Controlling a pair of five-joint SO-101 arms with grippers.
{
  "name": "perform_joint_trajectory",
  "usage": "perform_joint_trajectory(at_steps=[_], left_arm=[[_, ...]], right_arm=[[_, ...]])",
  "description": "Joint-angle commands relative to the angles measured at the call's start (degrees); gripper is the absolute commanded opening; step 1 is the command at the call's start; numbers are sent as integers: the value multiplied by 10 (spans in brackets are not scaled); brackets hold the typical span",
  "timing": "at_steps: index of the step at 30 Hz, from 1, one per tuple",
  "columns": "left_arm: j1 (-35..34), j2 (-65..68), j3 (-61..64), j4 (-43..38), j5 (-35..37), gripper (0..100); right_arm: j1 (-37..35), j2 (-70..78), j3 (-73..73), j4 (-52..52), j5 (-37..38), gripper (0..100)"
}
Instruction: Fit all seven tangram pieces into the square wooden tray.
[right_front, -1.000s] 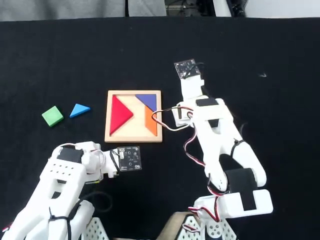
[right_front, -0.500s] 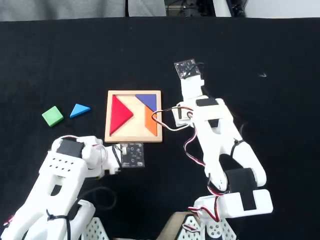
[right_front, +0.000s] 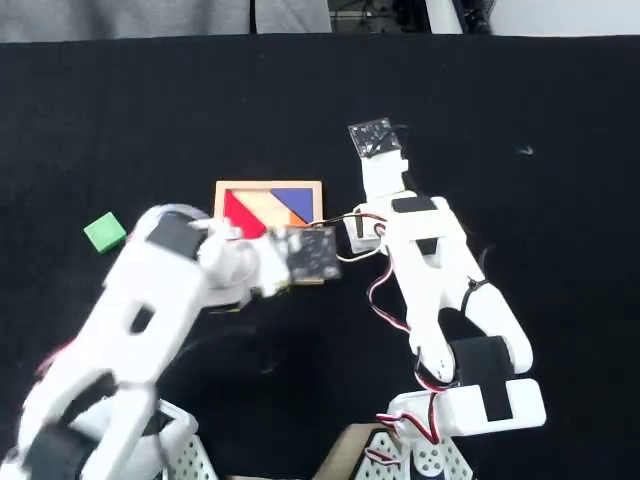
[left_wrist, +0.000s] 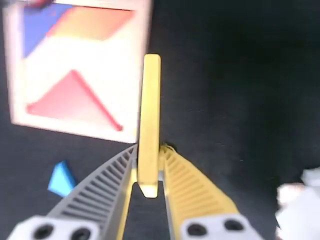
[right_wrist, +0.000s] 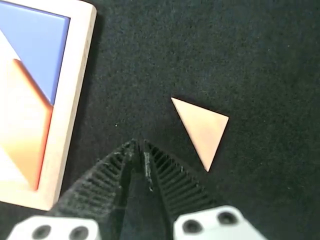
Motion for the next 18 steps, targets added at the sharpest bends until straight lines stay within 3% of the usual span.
perform_joint_trajectory(at_steps=[1,5,8,18], left_arm=[[15,157,-136,33,7,28],[37,200,-203,40,-5,29],[47,205,-206,4,-36,29],[44,299,-201,-71,-35,29]], right_arm=[[-7,-26,-4,-8,5,11],[-8,-26,-4,-8,5,11],[-8,-26,-4,-8,5,11],[-5,-26,-6,-8,5,11]])
